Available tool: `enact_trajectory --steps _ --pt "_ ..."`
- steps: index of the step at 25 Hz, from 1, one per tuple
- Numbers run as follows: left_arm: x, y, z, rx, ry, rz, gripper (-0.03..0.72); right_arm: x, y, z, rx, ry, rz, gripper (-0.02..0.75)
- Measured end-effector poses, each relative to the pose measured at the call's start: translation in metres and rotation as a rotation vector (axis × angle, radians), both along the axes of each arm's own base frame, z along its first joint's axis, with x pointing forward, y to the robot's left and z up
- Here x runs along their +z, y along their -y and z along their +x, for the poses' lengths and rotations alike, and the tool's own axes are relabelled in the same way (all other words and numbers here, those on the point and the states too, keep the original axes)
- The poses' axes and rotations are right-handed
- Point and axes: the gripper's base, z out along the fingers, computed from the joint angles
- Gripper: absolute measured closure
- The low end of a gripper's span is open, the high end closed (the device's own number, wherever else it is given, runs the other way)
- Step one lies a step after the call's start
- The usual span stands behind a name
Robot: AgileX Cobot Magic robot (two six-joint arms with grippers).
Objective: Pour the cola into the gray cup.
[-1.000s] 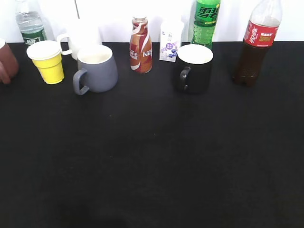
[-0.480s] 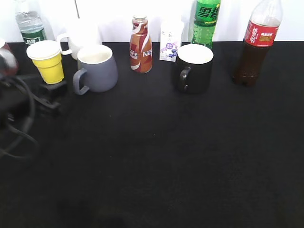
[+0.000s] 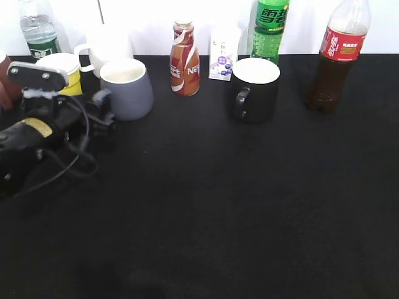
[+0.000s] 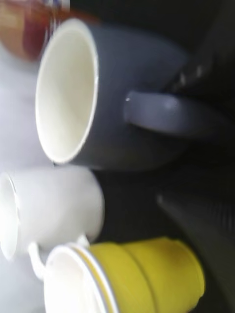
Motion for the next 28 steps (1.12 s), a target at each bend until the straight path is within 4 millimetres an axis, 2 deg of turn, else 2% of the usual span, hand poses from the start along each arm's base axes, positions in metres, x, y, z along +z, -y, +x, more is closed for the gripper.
enact_trajectory --steps 5,10,11,12,13,19,23,25,28 --pt "-0.002 0.001 0.023 0.08 0.002 0.027 0.433 0.0 0.0 0.0 0.002 0.0 0.003 0.153" --pt "-0.01 0.005 0.04 0.102 0.027 0.026 0.447 0.0 -0.001 0.0 0.007 0.0 0.01 0.153" --pt "-0.01 0.006 0.042 0.103 0.04 0.024 0.471 0.0 -0.001 0.0 0.011 0.0 0.015 0.153" --pt "-0.011 0.006 0.043 0.097 0.048 0.026 0.538 0.0 -0.002 0.0 0.011 0.0 0.016 0.153" --pt "-0.011 0.007 0.043 0.085 0.05 0.035 0.604 0.0 -0.002 0.0 0.011 0.0 0.017 0.153" --pt "-0.011 0.015 0.042 -0.014 0.121 0.068 0.627 0.0 -0.002 0.0 0.013 0.0 0.019 0.153" --pt "-0.017 0.011 0.026 -0.026 0.13 0.031 0.629 0.0 -0.002 0.0 0.013 0.0 0.02 0.153" --pt "-0.009 0.011 0.017 -0.059 0.13 0.013 0.637 0.0 -0.002 0.0 0.013 0.0 0.02 0.153" --pt "0.019 0.016 0.009 -0.148 0.201 0.012 0.645 0.003 -0.002 0.0 0.015 0.02 0.023 0.153"
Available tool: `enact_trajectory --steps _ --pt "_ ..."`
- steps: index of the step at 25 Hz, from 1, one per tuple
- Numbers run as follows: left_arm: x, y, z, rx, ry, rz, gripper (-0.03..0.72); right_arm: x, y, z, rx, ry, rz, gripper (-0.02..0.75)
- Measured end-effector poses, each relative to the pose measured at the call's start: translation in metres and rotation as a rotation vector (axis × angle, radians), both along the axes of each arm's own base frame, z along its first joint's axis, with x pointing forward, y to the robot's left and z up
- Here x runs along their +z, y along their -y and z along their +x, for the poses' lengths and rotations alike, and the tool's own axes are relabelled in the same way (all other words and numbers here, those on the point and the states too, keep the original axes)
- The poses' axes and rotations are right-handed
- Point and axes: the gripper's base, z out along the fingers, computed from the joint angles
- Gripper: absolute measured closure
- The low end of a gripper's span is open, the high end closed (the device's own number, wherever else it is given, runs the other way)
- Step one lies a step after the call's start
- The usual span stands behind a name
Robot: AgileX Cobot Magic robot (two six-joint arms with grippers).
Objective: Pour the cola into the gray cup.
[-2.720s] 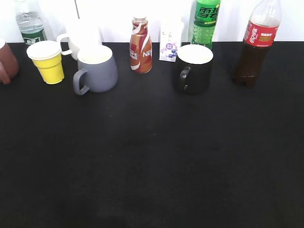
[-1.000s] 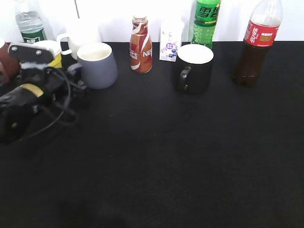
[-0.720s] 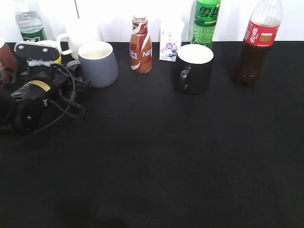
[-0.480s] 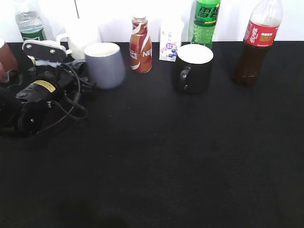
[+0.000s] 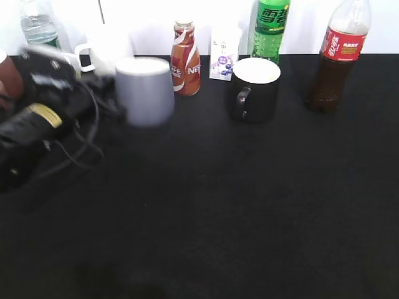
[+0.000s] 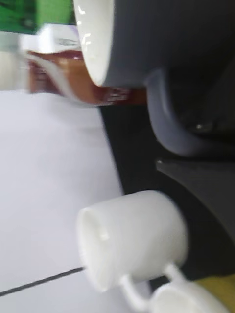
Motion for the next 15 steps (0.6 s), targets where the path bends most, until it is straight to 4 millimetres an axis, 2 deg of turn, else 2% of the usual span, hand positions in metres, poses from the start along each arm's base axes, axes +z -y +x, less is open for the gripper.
enact_trajectory --steps 2,3,6,8,11,15 --pt "0.016 -0.003 -0.009 -0.002 0.027 -0.012 0.646 0.02 0.0 0.006 -0.002 0.184 0.006 0.153" --pt "0.021 -0.006 -0.017 -0.004 0.029 -0.012 0.646 0.029 0.0 0.016 -0.003 0.25 0.008 0.153" --pt "0.028 -0.016 -0.044 -0.006 0.016 -0.009 0.646 0.03 -0.001 0.072 -0.009 0.346 0.006 0.153" --pt "0.031 -0.02 -0.055 -0.014 0.012 -0.006 0.646 0.017 -0.001 0.118 -0.008 0.417 -0.021 0.153" --pt "0.032 -0.02 -0.058 -0.02 0.014 -0.004 0.646 -0.013 -0.003 0.188 0.005 0.444 -0.047 0.153" --pt "0.032 -0.019 -0.058 -0.029 0.014 0.0 0.646 -0.071 -0.013 0.253 0.067 0.398 -0.053 0.153"
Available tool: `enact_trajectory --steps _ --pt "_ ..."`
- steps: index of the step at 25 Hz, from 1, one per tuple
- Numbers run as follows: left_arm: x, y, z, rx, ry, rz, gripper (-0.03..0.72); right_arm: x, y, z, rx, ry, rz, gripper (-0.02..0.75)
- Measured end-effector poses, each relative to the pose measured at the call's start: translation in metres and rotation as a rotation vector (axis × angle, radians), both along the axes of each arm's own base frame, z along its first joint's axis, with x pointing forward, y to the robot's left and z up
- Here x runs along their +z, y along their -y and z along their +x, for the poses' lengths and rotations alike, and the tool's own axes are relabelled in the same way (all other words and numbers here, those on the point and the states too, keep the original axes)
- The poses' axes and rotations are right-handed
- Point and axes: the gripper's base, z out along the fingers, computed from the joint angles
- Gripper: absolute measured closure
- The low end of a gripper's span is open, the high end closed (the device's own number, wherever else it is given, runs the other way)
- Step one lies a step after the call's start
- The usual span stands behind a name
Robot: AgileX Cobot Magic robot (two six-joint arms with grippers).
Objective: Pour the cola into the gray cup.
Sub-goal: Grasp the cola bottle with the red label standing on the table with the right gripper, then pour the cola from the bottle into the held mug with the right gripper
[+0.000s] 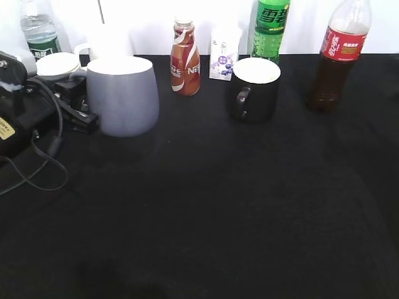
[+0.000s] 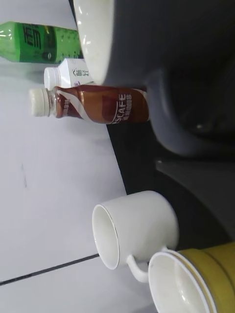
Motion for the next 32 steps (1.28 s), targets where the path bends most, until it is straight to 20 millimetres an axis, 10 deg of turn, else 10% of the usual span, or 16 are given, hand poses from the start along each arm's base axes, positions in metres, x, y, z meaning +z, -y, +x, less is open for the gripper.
enact_trajectory --steps 5,15,22,29,32 --pt "0.0 0.0 0.0 -0.001 -0.001 0.001 0.646 -0.05 -0.031 0.063 0.036 -0.053 0.038 0.13" --pt "0.001 0.0 0.0 -0.002 0.011 -0.005 0.647 -0.09 -0.044 0.146 0.036 -0.027 0.042 0.142" --pt "0.001 0.0 0.0 -0.002 0.011 -0.005 0.647 -0.098 -0.048 0.152 0.071 -0.009 0.016 0.344" --pt "0.002 0.0 0.0 -0.002 0.016 -0.007 0.647 -0.092 -0.053 0.15 0.13 0.042 -0.036 0.353" --pt "0.003 0.0 0.0 -0.002 0.026 -0.012 0.647 -0.047 -0.058 0.141 0.19 0.149 -0.059 0.353"
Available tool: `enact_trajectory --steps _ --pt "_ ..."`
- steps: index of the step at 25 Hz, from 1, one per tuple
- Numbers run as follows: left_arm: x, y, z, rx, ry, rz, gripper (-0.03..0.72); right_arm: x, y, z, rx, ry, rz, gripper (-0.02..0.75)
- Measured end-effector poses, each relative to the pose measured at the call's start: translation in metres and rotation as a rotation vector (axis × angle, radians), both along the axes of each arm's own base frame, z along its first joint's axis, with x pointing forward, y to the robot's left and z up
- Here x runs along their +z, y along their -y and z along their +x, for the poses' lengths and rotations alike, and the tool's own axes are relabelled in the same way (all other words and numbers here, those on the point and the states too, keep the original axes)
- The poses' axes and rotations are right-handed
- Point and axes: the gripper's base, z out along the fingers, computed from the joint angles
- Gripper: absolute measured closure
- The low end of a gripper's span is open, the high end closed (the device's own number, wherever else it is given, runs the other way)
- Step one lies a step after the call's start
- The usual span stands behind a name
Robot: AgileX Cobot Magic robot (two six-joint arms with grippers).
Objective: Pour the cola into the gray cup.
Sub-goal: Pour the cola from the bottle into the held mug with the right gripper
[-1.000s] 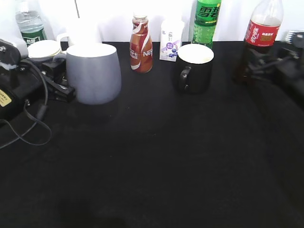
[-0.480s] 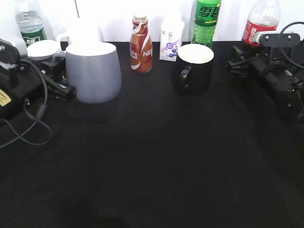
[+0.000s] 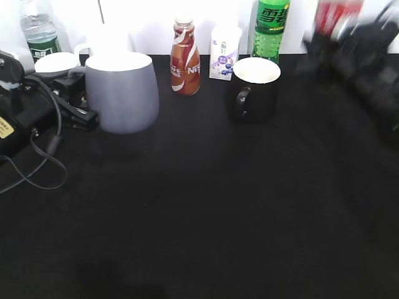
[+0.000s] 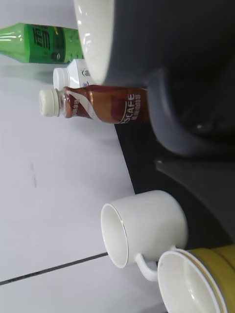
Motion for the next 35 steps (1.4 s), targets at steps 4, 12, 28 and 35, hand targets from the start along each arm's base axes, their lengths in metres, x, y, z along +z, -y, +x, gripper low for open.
enact_trajectory --steps 4,12,28,35 --pt "0.0 0.005 -0.002 -0.057 0.007 0.019 0.647 0.061 -0.019 -0.036 0.124 0.097 -0.056 0.353" --pt "0.004 0.002 -0.029 -0.131 -0.005 0.028 0.647 0.066 -0.119 -0.087 0.426 0.086 -0.425 0.353" --pt "0.006 -0.004 -0.044 -0.14 0.142 0.205 0.647 0.069 -0.116 -0.079 0.27 0.483 -1.224 0.366" --pt "0.006 -0.003 -0.044 -0.141 0.143 0.205 0.647 0.074 -0.116 -0.079 0.222 0.588 -1.314 0.369"
